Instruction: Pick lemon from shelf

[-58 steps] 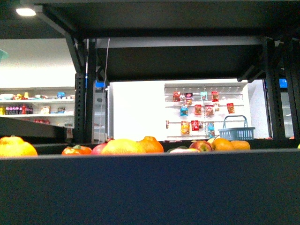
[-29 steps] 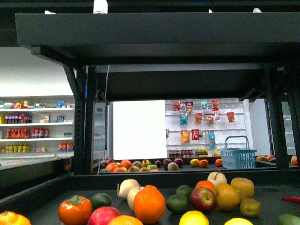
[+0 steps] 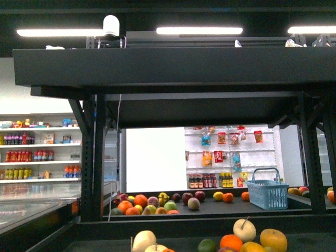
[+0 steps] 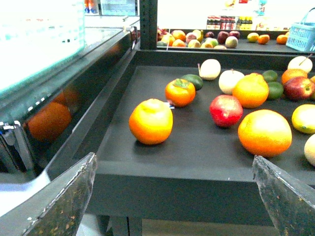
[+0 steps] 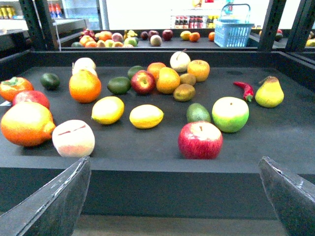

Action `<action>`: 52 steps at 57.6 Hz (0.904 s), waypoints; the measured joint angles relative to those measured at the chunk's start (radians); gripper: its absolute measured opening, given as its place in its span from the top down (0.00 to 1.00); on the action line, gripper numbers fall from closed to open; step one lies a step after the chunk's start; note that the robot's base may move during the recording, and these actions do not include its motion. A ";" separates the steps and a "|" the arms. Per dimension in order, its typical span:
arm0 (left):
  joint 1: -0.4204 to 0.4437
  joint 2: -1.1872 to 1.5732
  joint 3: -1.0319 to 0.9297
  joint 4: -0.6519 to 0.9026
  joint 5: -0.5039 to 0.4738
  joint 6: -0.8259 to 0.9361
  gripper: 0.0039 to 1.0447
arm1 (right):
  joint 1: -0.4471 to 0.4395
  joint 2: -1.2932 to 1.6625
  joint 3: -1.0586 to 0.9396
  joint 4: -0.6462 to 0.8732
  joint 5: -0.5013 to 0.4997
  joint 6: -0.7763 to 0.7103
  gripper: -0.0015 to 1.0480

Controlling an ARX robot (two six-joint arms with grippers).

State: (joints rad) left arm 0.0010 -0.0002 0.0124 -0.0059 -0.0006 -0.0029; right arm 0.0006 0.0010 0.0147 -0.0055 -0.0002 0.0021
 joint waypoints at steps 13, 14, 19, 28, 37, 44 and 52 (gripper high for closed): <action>0.000 0.000 0.000 0.000 0.000 0.000 0.07 | 0.000 0.000 0.000 0.000 0.000 0.000 0.02; 0.000 0.000 0.000 0.000 0.000 0.000 0.07 | 0.000 0.000 0.000 0.000 -0.001 0.000 0.02; 0.000 0.000 0.000 0.000 0.000 0.000 0.07 | 0.000 0.000 0.000 0.000 0.000 0.000 0.02; 0.000 0.000 0.000 0.000 0.000 0.000 0.07 | 0.000 0.000 0.000 0.000 -0.002 0.000 0.02; 0.000 0.000 0.000 0.000 0.001 0.000 0.07 | 0.000 0.000 0.000 0.001 0.000 0.000 0.02; 0.000 0.000 0.000 0.000 0.000 0.000 0.07 | 0.000 0.000 0.000 0.002 0.000 0.000 0.02; 0.000 0.000 0.000 0.000 0.000 0.000 0.07 | 0.000 0.000 0.000 0.002 0.000 0.000 0.02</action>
State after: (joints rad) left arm 0.0010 0.0002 0.0124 -0.0055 -0.0002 -0.0029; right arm 0.0006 0.0010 0.0147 -0.0040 -0.0002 0.0025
